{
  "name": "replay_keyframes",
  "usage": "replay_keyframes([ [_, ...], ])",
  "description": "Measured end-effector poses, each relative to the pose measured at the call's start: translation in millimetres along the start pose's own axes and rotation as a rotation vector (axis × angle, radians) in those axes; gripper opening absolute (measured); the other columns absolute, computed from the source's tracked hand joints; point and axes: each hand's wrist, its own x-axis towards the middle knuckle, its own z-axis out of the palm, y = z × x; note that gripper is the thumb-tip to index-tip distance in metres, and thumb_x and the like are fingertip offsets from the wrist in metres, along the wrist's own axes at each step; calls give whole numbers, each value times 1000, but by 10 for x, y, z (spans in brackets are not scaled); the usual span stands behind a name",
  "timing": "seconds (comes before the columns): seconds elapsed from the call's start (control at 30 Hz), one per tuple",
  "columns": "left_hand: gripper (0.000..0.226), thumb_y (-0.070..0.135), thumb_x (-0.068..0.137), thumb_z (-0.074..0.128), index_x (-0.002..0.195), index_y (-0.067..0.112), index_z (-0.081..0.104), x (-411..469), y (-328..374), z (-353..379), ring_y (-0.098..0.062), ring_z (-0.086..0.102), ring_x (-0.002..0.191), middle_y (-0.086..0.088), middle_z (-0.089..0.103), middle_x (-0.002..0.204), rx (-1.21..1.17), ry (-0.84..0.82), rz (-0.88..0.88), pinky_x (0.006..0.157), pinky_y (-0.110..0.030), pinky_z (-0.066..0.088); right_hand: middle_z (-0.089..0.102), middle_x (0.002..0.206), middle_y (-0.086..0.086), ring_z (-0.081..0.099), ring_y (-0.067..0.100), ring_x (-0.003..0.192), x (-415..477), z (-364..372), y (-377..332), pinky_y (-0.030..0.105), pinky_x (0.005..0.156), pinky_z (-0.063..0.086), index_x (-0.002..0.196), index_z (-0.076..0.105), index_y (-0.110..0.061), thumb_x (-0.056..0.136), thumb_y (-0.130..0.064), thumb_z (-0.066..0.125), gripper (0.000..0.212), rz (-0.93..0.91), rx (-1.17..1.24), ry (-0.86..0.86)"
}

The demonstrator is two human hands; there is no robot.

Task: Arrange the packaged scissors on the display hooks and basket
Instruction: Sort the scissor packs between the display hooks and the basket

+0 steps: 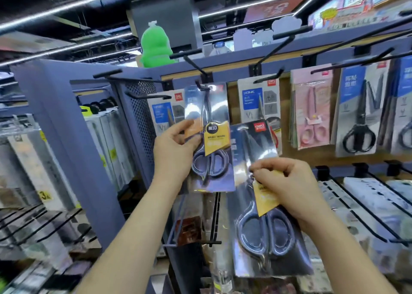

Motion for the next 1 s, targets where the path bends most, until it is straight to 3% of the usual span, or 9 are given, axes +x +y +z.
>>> replay_keyframes([
  [0.2, 45, 10, 85, 71, 125, 30, 66, 369, -378, 318, -8, 66, 90, 8, 72, 95, 198, 50, 9, 90, -34, 56, 70, 80, -4, 61, 9, 67, -76, -271, 116, 21, 64, 50, 87, 71, -25, 82, -2, 74, 23, -92, 19, 31],
  [0.33, 47, 7, 89, 67, 131, 29, 60, 334, -436, 380, -1, 62, 88, 7, 70, 105, 241, 51, 52, 75, -4, 45, 70, 80, -1, 62, 11, 64, -110, -289, 116, 22, 60, 53, 101, 64, -23, 85, 0, 70, 29, -94, 172, 75],
  [0.5, 40, 23, 91, 63, 128, 36, 58, 171, -349, 297, -16, 64, 103, 5, 67, 115, 486, 25, 120, 93, -40, 52, 74, 76, 0, 68, 12, 61, -124, -232, 162, 25, 54, 56, 118, 59, -23, 86, -3, 68, 40, 22, 431, 187],
  [0.57, 22, 29, 93, 60, 113, 36, 67, -52, -186, 263, -11, 63, 97, 7, 68, 106, 442, 12, 177, 90, -37, 52, 75, 79, 0, 70, 14, 65, -118, -204, 192, 27, 57, 57, 124, 57, -25, 84, -6, 70, 46, 39, 489, 218],
  [0.67, 4, 40, 92, 64, 92, 40, 68, -534, 116, 330, -6, 65, 86, 14, 70, 88, 240, -321, 91, 79, -26, 53, 77, 92, 2, 72, 16, 77, -101, -122, 210, 31, 66, 59, 133, 50, -30, 82, -9, 73, 60, 25, 529, 261],
  [0.73, 15, 35, 87, 72, 101, 35, 68, -755, 170, 415, -13, 69, 84, 10, 73, 89, 106, -459, 0, 79, -34, 56, 76, 100, 4, 73, 17, 85, -94, -58, 217, 31, 68, 59, 137, 46, -29, 78, -11, 75, 68, 1, 547, 300],
  [0.8, 24, 21, 82, 78, 102, 32, 69, -826, 140, 463, -17, 70, 84, 9, 75, 90, 46, -387, -23, 80, -40, 58, 74, 109, 7, 72, 20, 92, -101, -15, 218, 34, 73, 59, 137, 45, -31, 75, -17, 78, 71, 10, 551, 346],
  [0.9, 20, 16, 81, 78, 90, 33, 69, -825, 55, 456, -22, 69, 79, 8, 74, 82, 22, -247, -5, 72, -36, 59, 73, 111, 4, 72, 18, 92, -130, -3, 221, 35, 76, 60, 128, 54, -33, 91, -20, 67, 42, 24, 575, 361],
  [1.0, 14, 19, 83, 77, 86, 29, 68, -846, -37, 470, -19, 68, 75, 7, 72, 79, 17, -177, 12, 70, -34, 57, 76, 94, -15, 71, 0, 84, -160, -19, 266, 15, 65, 54, 109, 63, -33, 99, -26, 55, 15, 14, 562, 271],
])
